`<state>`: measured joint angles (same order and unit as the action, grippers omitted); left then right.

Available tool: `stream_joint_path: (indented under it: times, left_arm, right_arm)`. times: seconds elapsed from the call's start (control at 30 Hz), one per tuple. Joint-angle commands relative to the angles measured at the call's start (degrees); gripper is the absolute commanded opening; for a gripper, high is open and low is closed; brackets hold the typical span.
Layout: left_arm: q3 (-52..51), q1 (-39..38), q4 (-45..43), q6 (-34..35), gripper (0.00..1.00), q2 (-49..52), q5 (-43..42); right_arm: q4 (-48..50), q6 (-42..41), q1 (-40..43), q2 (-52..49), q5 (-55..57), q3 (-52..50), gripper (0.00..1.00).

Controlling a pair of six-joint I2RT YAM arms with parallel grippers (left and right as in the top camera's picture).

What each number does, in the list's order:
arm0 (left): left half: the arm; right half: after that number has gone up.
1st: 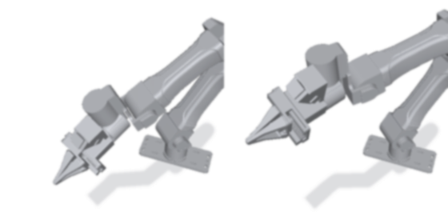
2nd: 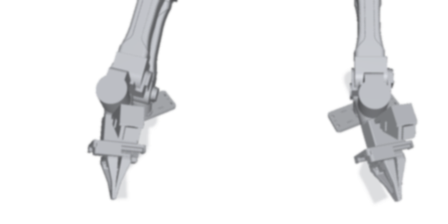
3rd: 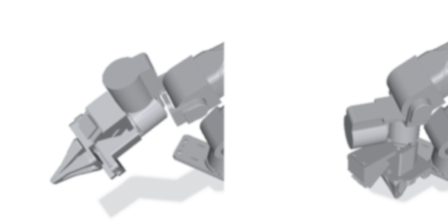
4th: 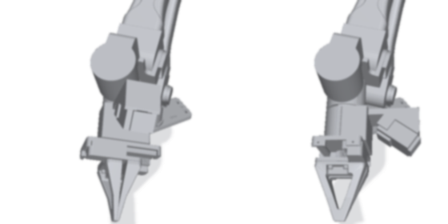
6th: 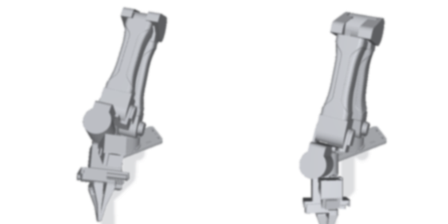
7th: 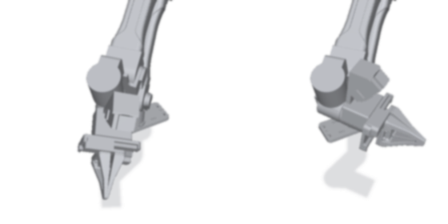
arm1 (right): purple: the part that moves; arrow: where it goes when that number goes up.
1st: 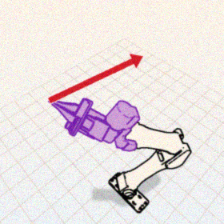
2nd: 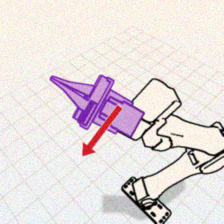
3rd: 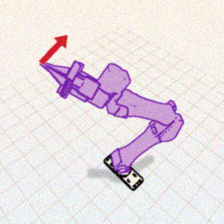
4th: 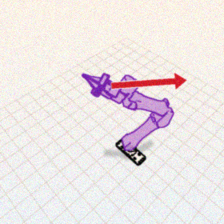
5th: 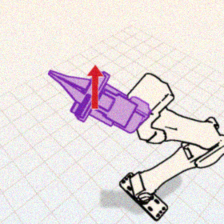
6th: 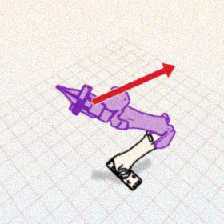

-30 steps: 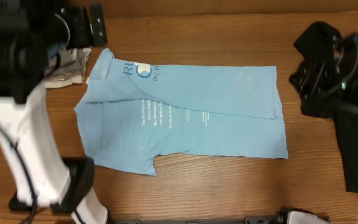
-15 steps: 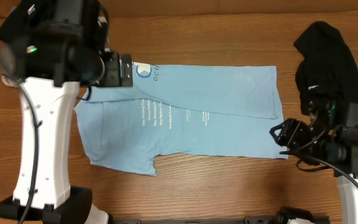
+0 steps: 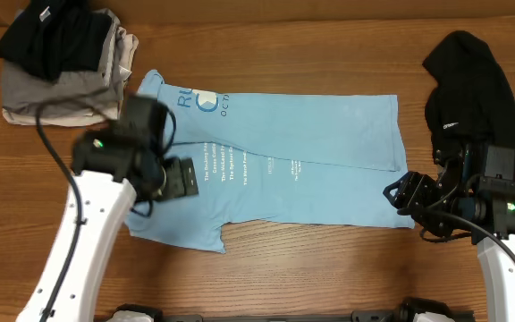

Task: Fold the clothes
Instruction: 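Move both grippers to the shirt's near bottom hem corners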

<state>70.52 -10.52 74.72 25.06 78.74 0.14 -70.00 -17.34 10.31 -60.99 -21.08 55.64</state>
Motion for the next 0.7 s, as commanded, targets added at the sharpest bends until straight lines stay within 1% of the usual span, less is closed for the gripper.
stream_joint_path:
  times: [0.0, 0.1, 0.2, 0.27, 0.3, 0.43, 0.57, 0.6, 0.63, 0.67]
  left_arm:
    - [-8.3, -0.4, -2.9, 6.3, 0.89, -0.5, -1.6]
    - [-15.0, -0.4, -6.4, 10.8, 0.81, -0.5, -1.9]
    - [-19.6, -0.4, -9.0, 13.8, 0.74, -0.5, -3.2]
    - [-22.5, -0.4, -11.6, 15.2, 0.71, -0.5, -4.6]
    - [-25.0, -0.4, -14.6, 16.1, 0.70, -0.5, -4.7]
    - [-31.1, -0.3, -22.6, 17.4, 0.67, -0.3, -6.6]
    - [-35.3, -0.4, -27.2, 17.4, 0.63, -0.1, -9.1]
    - [-35.8, -0.4, -27.6, 17.4, 0.60, -0.1, -9.2]
    - [-36.2, -0.4, -27.7, 17.4, 0.55, 0.0, -9.2]
    - [-36.4, -0.4, -27.8, 17.4, 0.53, 0.0, -9.2]
  right_arm:
    - [0.3, 0.0, -0.1, -0.3, 1.1, -0.2, 0.67]
    - [0.3, -0.1, -0.1, -0.7, 1.2, -0.2, 0.67]
    - [0.3, -0.1, -0.1, -1.1, 2.0, -0.2, 0.66]
    - [0.4, -0.1, -0.1, -1.5, 2.0, -0.2, 0.66]
    - [0.4, -0.1, -0.1, -2.1, 2.1, -0.2, 0.67]
    - [0.4, 0.0, -0.1, -3.7, 2.2, -0.2, 0.66]
    - [0.5, -0.1, -0.1, -5.2, 2.4, -0.2, 0.67]
    - [0.6, 0.0, -0.1, -5.6, 2.4, -0.2, 0.66]
    - [0.7, 0.0, -0.1, -5.9, 2.4, -0.2, 0.66]
    - [0.8, -0.1, -0.1, -6.1, 2.4, -0.2, 0.66]
